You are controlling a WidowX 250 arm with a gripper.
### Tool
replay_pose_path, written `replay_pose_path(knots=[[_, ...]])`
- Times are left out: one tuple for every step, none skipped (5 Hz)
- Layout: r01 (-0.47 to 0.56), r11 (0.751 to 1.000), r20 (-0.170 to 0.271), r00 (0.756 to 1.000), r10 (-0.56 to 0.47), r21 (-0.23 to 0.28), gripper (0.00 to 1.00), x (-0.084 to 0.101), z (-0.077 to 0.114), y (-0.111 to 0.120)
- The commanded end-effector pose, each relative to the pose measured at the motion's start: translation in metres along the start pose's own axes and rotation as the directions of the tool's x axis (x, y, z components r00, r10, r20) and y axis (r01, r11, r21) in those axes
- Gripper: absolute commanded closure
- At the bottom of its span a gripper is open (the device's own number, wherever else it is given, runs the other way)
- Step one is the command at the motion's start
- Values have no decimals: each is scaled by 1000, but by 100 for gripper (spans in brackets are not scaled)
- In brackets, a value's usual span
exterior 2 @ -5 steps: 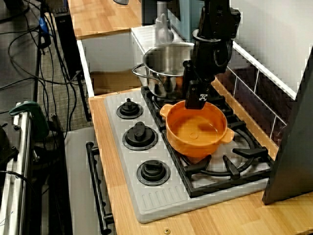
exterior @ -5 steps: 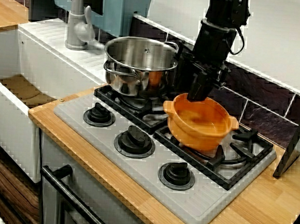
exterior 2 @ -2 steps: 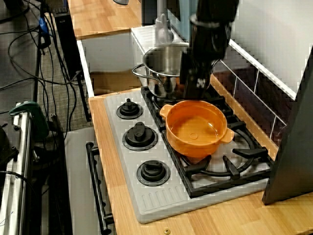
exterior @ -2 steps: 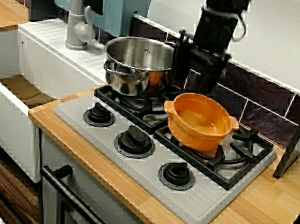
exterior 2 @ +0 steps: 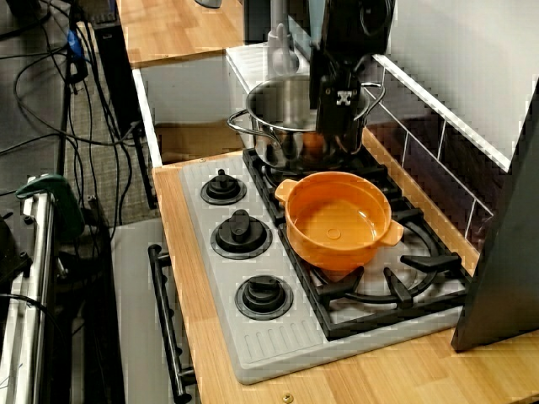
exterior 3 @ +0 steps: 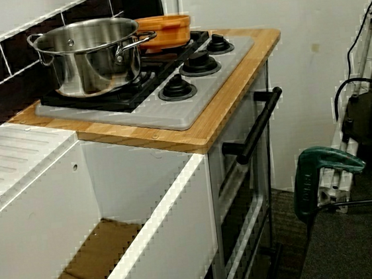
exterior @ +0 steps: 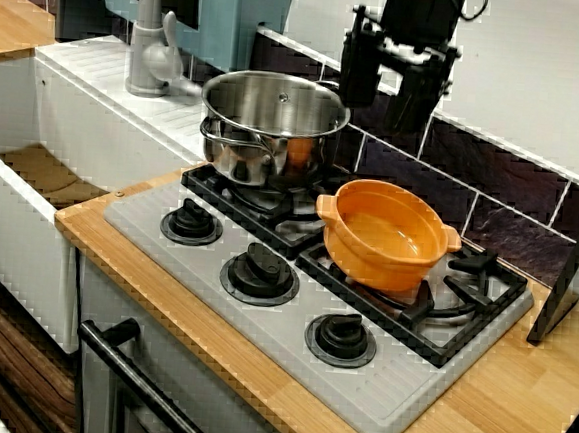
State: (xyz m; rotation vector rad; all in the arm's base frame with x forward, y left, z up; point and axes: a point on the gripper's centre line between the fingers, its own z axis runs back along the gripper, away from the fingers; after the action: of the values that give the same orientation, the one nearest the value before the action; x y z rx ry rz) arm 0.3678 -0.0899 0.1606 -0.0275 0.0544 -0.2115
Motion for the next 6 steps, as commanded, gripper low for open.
replay_pose_path(knots=[[33, 995, 220, 974, -53, 92, 0, -12, 75, -18], [57, 995, 226, 971, -75, 84, 0, -11, 93, -19], [81, 995, 236, 967, -93, 60, 0, -12, 102, -20], [122, 992, 222, 967, -128, 40, 0, -15, 91, -35], [158, 986, 191, 967, -167, 57, 0, -19, 69, -60], [180, 980, 169, 967, -192, 83, 0, -25, 46, -81]])
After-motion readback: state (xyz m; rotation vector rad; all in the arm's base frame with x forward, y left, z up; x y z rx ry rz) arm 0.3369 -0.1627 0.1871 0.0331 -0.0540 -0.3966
